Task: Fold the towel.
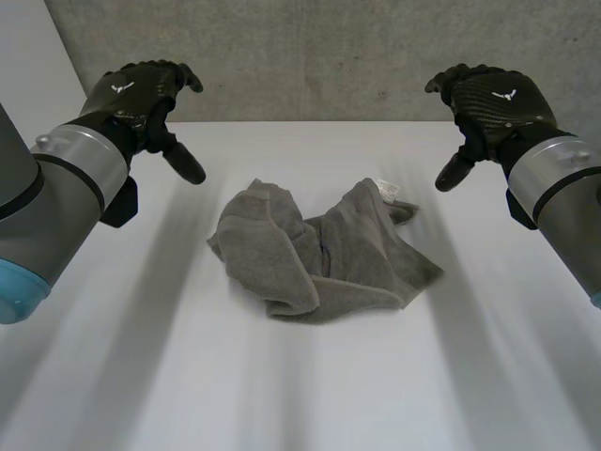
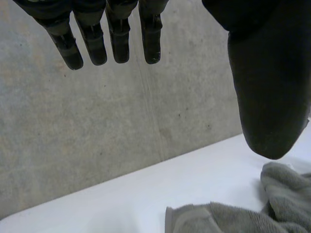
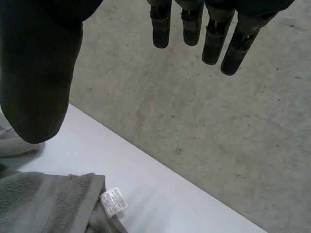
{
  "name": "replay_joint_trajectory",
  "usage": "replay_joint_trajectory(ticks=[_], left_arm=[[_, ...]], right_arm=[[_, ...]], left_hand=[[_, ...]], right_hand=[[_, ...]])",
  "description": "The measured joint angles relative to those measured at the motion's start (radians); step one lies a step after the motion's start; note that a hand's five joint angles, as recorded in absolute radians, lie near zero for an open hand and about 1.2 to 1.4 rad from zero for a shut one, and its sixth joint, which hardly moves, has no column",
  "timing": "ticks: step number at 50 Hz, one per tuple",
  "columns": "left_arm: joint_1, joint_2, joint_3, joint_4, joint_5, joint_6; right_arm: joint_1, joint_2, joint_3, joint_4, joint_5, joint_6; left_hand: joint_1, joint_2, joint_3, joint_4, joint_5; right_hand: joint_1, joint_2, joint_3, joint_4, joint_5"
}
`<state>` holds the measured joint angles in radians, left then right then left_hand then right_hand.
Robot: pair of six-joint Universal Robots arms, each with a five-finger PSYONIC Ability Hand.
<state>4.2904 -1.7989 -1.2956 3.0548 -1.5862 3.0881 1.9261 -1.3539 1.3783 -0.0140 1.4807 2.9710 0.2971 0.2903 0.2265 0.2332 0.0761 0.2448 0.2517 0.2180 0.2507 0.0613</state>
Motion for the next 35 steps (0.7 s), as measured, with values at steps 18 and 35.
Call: replay_joint_trajectory(ticks=[18, 35], left_arm=[[0.009, -0.013, -0.007, -0.006, 0.001, 0.023], [0.009, -0.023, -0.011, 0.009, 0.011, 0.048]], right_arm=[[-0.051, -0.035, -0.006, -0.002, 0.035, 0.019], [-0.042, -0.035, 0.0, 0.014, 0.007, 0.006]], left_hand=[[-0.006, -0.006, 0.0, 0.0, -0.005], [-0.018, -0.023, 0.0, 0.0, -0.012]], right_hand=[[0.0, 0.0, 0.0, 0.0, 0.0], [0.0, 0.0, 0.0, 0.0, 0.0]])
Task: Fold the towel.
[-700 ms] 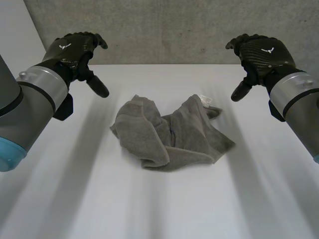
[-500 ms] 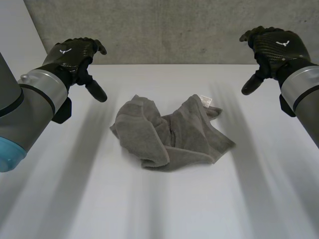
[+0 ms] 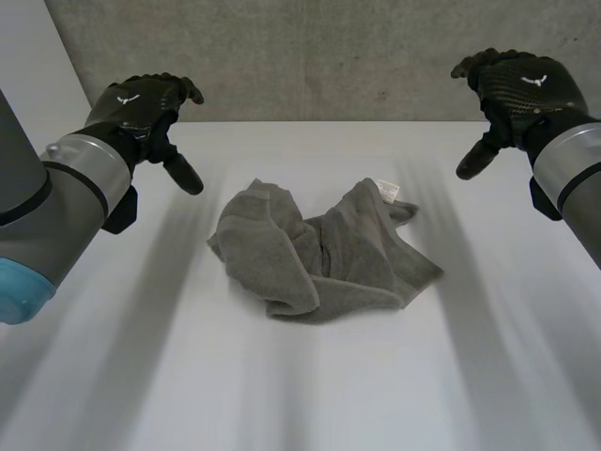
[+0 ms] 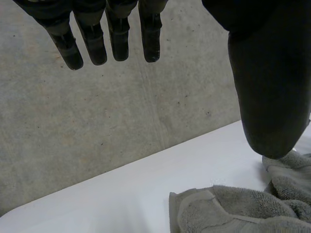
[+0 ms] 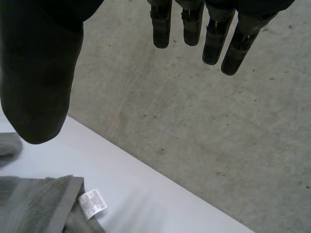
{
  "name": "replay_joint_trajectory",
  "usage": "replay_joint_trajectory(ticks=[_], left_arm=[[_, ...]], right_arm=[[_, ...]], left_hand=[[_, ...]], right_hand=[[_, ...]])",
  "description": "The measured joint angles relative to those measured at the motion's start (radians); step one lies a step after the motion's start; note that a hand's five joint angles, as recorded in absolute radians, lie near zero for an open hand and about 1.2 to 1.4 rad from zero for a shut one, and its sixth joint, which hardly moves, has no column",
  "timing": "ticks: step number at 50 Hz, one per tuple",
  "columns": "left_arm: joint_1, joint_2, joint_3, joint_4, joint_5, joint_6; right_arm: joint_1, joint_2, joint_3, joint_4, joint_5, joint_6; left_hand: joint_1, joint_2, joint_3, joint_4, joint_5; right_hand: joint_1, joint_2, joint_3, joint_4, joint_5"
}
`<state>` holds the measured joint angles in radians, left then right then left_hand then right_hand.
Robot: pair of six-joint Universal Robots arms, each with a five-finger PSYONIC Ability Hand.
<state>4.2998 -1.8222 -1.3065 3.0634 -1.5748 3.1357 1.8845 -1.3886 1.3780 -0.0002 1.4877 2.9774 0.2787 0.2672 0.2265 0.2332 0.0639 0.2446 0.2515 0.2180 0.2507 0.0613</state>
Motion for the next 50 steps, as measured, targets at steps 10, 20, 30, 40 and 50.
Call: replay_joint_trajectory(ticks=[10, 20, 30, 40, 50], left_arm=[[0.003, -0.133, 0.023, 0.072, 0.119, 0.152], [0.004, -0.339, 0.122, 0.117, 0.331, 0.292], [0.004, -0.494, 0.208, 0.111, 0.505, 0.433], [0.006, -0.575, 0.245, 0.092, 0.529, 0.495], [0.006, -0.585, 0.23, 0.031, 0.514, 0.597]], right_arm=[[-0.008, 0.023, 0.042, 0.155, -0.149, -0.035], [-0.004, 0.109, 0.175, 0.122, -0.224, -0.006], [0.007, 0.265, 0.253, -0.028, -0.212, 0.071], [0.037, 0.383, 0.209, -0.034, -0.207, 0.098], [0.054, 0.424, 0.187, -0.036, -0.192, 0.095]], left_hand=[[0.0, 0.0, 0.0, 0.0, 0.0], [0.0, 0.0, 0.0, 0.0, 0.0], [0.007, 0.009, 0.0, 0.0, 0.037], [0.075, 0.085, 0.0, 0.0, 0.127], [0.099, 0.107, 0.0, 0.0, 0.143]], right_hand=[[0.0, -0.002, 0.0, 0.0, 0.0], [-0.005, -0.002, 0.0, 0.0, 0.0], [-0.009, -0.002, 0.0, 0.0, 0.0], [-0.009, -0.002, 0.0, 0.0, 0.0], [0.276, 0.279, 0.0, 0.0, 0.293]])
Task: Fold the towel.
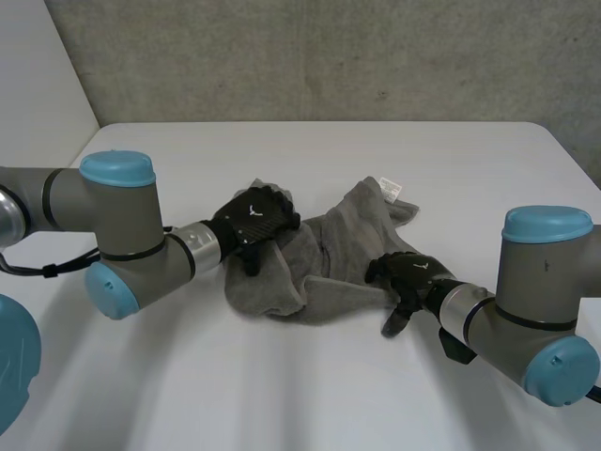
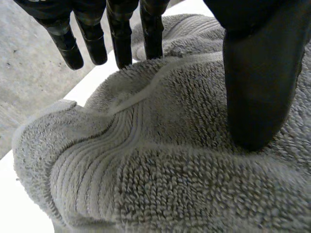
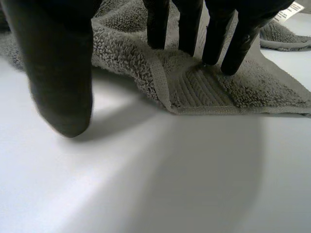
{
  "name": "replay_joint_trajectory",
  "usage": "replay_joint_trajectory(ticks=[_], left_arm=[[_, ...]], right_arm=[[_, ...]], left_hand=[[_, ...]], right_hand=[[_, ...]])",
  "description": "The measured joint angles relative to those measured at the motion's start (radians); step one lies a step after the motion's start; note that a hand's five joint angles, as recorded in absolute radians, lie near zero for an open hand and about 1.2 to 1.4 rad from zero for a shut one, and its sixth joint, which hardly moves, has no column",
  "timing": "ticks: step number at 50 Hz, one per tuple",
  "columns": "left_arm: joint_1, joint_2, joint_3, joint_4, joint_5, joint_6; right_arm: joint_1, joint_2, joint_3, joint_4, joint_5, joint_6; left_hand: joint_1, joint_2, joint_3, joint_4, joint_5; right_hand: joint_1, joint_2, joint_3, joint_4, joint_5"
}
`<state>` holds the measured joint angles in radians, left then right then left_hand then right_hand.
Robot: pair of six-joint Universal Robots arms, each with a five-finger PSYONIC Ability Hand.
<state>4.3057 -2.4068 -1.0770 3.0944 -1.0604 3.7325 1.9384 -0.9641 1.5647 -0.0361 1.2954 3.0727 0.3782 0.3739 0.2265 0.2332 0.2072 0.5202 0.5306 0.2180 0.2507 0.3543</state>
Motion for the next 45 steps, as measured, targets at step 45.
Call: replay_joint_trajectory(ticks=[45], left_arm=[[0.065, 0.188, -0.215, -0.014, -0.062, 0.019]], right_arm=[[-0.016, -0.078, 0.038, -0.101, -0.042, -0.018]], left_hand=[[0.921, 0.962, 0.0, 0.0, 0.959]], right_hand=[[0.808, 0.783, 0.0, 0.0, 0.809]])
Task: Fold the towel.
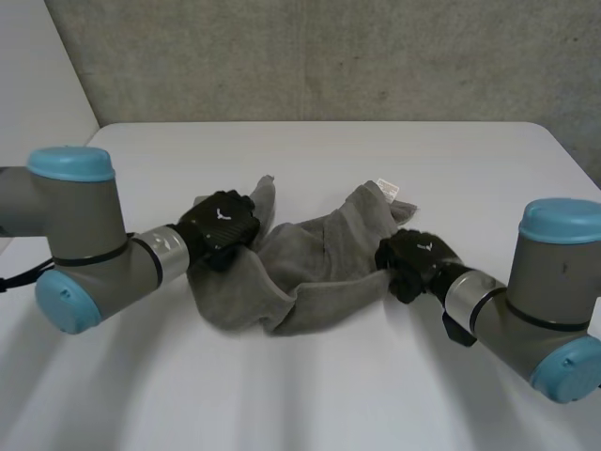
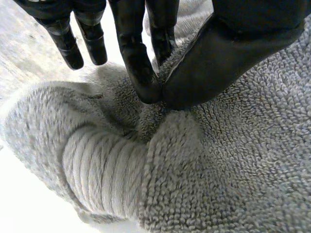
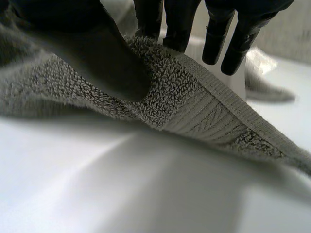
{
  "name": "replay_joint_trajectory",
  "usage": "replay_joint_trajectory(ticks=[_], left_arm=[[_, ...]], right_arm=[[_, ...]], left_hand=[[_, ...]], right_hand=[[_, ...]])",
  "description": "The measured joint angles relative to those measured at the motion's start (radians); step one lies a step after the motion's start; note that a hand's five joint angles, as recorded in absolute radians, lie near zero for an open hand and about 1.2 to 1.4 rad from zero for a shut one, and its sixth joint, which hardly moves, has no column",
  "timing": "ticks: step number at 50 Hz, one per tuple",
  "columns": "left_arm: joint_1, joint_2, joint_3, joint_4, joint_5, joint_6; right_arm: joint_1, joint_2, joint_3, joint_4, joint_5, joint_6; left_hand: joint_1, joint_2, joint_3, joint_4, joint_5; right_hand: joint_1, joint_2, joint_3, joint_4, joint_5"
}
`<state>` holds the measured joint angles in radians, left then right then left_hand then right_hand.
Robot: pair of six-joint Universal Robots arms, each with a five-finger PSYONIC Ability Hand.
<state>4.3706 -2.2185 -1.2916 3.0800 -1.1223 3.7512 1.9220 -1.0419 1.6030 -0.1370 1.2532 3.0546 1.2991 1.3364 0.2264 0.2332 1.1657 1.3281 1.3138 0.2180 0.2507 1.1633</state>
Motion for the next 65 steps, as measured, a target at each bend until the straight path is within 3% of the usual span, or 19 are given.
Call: replay_joint_trajectory(ticks=[5, 9, 16, 29, 45, 50, 55, 62, 65], left_arm=[[0.008, 0.105, -0.049, 0.038, 0.002, -0.078], [0.023, 0.226, -0.104, 0.126, -0.001, -0.206], [0.067, 0.345, -0.22, 0.214, 0.001, -0.366], [0.112, 0.377, -0.476, 0.218, 0.016, -0.388], [0.114, 0.35, -0.525, 0.217, 0.055, -0.383], [0.116, 0.338, -0.472, 0.218, 0.052, -0.371], [0.11, 0.279, -0.298, 0.218, 0.013, -0.338], [0.059, 0.192, 0.128, 0.215, -0.187, -0.327], [0.034, 0.201, 0.272, 0.252, -0.263, -0.352]], right_arm=[[-0.009, -0.122, -0.011, -0.014, -0.025, 0.004], [-0.038, -0.272, -0.027, -0.013, -0.039, 0.014], [-0.069, -0.347, -0.023, 0.035, -0.061, -0.02], [-0.153, -0.256, 0.041, 0.261, -0.142, -0.322], [-0.154, -0.229, 0.078, 0.247, -0.16, -0.331], [-0.154, -0.223, 0.029, 0.25, -0.18, -0.334], [-0.139, -0.173, -0.187, 0.253, -0.185, -0.328], [-0.102, -0.099, -0.619, 0.238, -0.164, -0.302], [-0.096, -0.108, -0.792, 0.15, -0.116, -0.201]], left_hand=[[0.011, 0.0, 0.0, 0.0, 0.0], [0.036, 0.0, 0.0, 0.0, 0.003], [0.036, 0.0, 0.0, 0.0, 0.005], [0.036, 0.0, 0.0, 0.0, 0.005], [0.036, 0.0, 0.0, 0.0, 0.005], [0.036, 0.0, 0.0, 0.0, 0.005], [0.038, 0.004, 0.0, 0.0, 0.005], [0.039, 0.005, 0.0, 0.0, 0.005], [0.039, 0.005, 0.0, 0.0, 0.005]], right_hand=[[0.0, 0.0, 0.0, 0.0, 0.0], [0.0, 0.0, 0.0, 0.0, 0.0], [0.0, 0.0, 0.0, 0.0, 0.0], [0.0, 0.0, 0.0, 0.0, 0.0], [0.0, 0.0, 0.0, 0.0, 0.002], [0.0, 0.0, 0.0, 0.0, 0.002], [0.004, 0.0, 0.0, 0.0, 0.002], [0.004, 0.005, 0.0, 0.0, 0.002], [0.004, 0.015, 0.0, 0.0, 0.002]])
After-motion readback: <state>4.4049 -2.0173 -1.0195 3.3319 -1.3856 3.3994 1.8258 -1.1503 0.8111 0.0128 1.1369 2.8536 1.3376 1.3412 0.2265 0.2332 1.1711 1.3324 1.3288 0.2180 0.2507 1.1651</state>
